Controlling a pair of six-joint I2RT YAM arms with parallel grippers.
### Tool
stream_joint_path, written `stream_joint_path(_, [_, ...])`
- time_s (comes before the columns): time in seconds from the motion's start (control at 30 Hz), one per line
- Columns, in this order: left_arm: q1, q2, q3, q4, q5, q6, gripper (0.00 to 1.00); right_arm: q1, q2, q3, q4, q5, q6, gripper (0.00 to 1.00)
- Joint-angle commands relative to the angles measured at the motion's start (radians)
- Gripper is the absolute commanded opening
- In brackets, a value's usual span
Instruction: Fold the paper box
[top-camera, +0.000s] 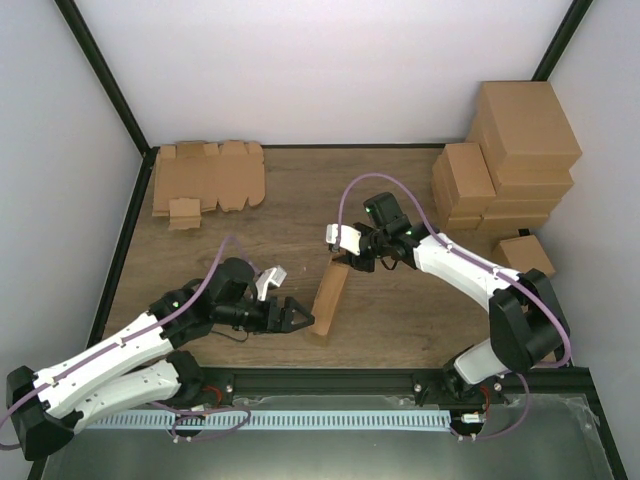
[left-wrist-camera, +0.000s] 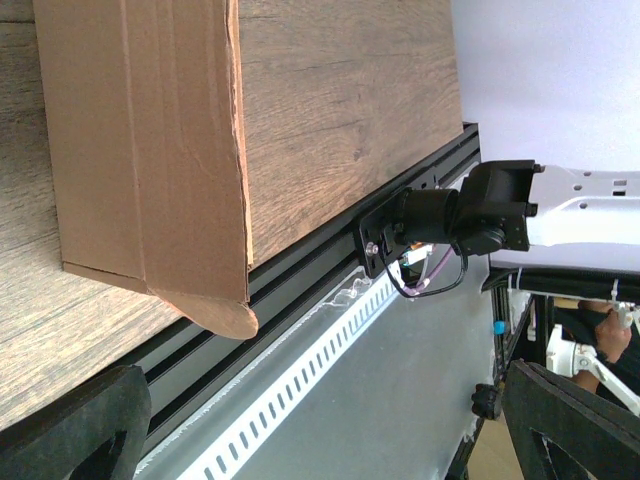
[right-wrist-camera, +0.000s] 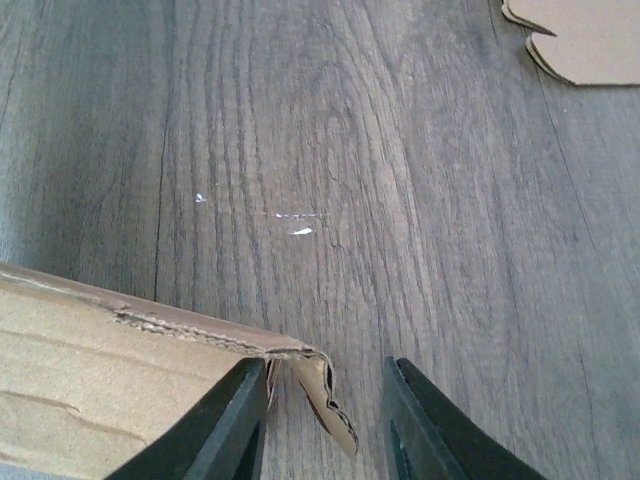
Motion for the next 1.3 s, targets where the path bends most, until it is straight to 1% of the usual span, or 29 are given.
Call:
stream_joint_path(0.0, [-0.004,-0.002,0.026,0.002,-0.006,-0.004,0.99,-0.006,0.010,0.042,0.002,-0.029,-0.028,0.29])
stream_joint_path(0.23, [-0.003,0.000,0.040,-0.016,-0.045,0.002,0.99,-0.006,0.002,0.047,-0.020,-0.016,-0.014,0.05])
stream_joint_path(0.33, [0.014,-0.009,0.041,-0.029,-0.089,-0.013,1.00,-0.006,-0.014,0.041,-0.027,0.025,0.025,0.01])
stream_joint_path(0.43, [0.062,-0.028,0.055,-0.034,-0.109,0.004,1.00,-0.006,-0.016,0.039,-0.029,0.133,0.096,0.01])
stream_joint_path(0.53, [0.150,-0.012,0.085,-0.042,-0.088,0.061,1.00,-0.010,-0.012,0.033,-0.031,0.233,0.164,0.01])
stream_joint_path(0.63, [0.271,0.039,0.108,-0.024,-0.005,0.136,1.00,-0.033,-0.028,0.026,-0.024,0.254,0.243,0.01])
stream_joint_path(0.73, [0.345,0.088,0.132,0.009,0.035,0.186,1.00,-0.042,-0.074,0.001,0.012,0.257,0.315,0.01])
stream_joint_path(0.8, [0.374,0.128,0.172,0.005,0.021,0.258,1.00,-0.042,-0.098,-0.005,0.021,0.259,0.372,0.01])
stream_joint_path(0.97, [0.434,0.218,0.279,-0.053,-0.098,0.405,1.00,-0.042,-0.149,-0.026,0.010,0.290,0.497,0.01])
stream_joint_path(1.07, [0.474,0.254,0.287,-0.035,-0.102,0.456,1.00,-0.042,-0.169,-0.037,-0.003,0.331,0.574,0.01])
stream_joint_path(1.17, [0.482,0.289,0.284,0.008,-0.126,0.505,1.00,-0.042,-0.178,-0.040,-0.007,0.389,0.680,0.02])
stream_joint_path(1.27, [0.482,0.313,0.280,0.040,-0.117,0.543,1.00,-0.042,-0.173,-0.034,-0.004,0.434,0.806,0.04])
